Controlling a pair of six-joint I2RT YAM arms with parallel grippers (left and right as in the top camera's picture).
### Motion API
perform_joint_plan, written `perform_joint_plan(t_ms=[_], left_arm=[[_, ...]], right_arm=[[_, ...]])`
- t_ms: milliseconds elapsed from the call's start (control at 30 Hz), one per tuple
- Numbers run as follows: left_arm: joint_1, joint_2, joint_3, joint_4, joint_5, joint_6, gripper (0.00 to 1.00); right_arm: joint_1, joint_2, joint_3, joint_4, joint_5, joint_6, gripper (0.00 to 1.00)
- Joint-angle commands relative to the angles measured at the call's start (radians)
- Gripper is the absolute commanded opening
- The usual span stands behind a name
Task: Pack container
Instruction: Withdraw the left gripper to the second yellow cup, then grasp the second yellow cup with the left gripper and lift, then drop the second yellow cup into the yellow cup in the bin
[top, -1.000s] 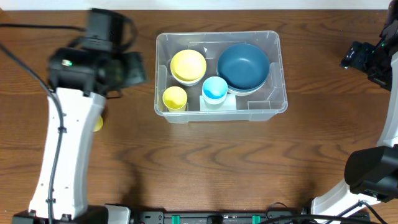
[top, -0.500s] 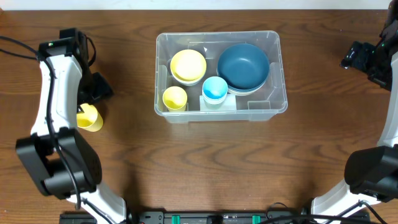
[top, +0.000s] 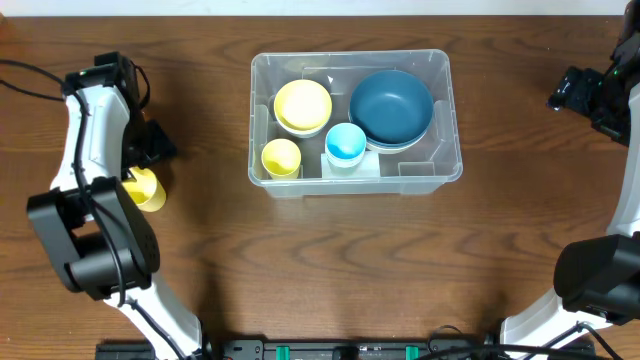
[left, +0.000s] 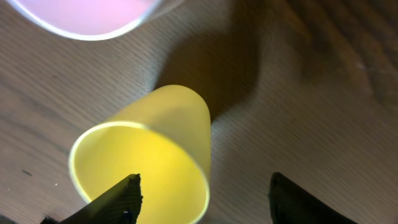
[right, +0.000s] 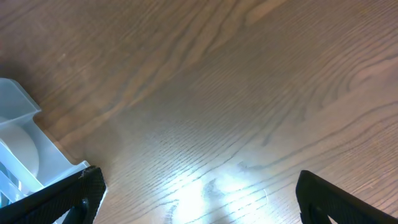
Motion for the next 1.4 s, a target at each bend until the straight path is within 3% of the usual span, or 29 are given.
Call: perform_joint_plan(t_ms=[0, 67, 133, 233, 333, 667, 1067, 1367], left_arm=[[0.002, 0.043, 0.004, 0.000, 0.019, 0.006, 0.65], [0.000, 0.058, -0.003, 0.008, 0.022, 0.007, 0.65], [0.000, 0.070, -0.012, 0.019, 0.037, 0.007, 0.56], [0.000, 0.076, -0.025, 0.030, 0.072, 0.007, 0.25], [0.000, 0.076, -0.024, 0.028, 0.094, 0.007, 0.06], [-0.083, -0.009, -0.001, -0.025, 0.098, 0.050, 0.06], [-0.425, -0.401, 0.009, 0.040, 0.157, 0.330, 0.06], [-0.665, -0.435, 0.002, 0.053, 0.155, 0.389, 0.06]], right_arm=[[-0.004, 0.002, -0.001, -0.001, 0.000, 0.014, 0.99], [-0.004, 0.002, -0.001, -0.001, 0.000, 0.014, 0.99], [-0.004, 0.002, -0.001, -0.001, 0.000, 0.014, 0.99], [-0.004, 0.002, -0.001, -0.001, 0.000, 0.014, 0.99], [-0.004, 0.002, -0.001, -0.001, 0.000, 0.014, 0.99], [-0.004, 0.002, -0.001, -0.001, 0.000, 0.014, 0.99], [-0.004, 0.002, -0.001, -0.001, 0.000, 0.014, 0.99], [-0.004, 0.002, -0.001, -0.001, 0.000, 0.014, 0.99]])
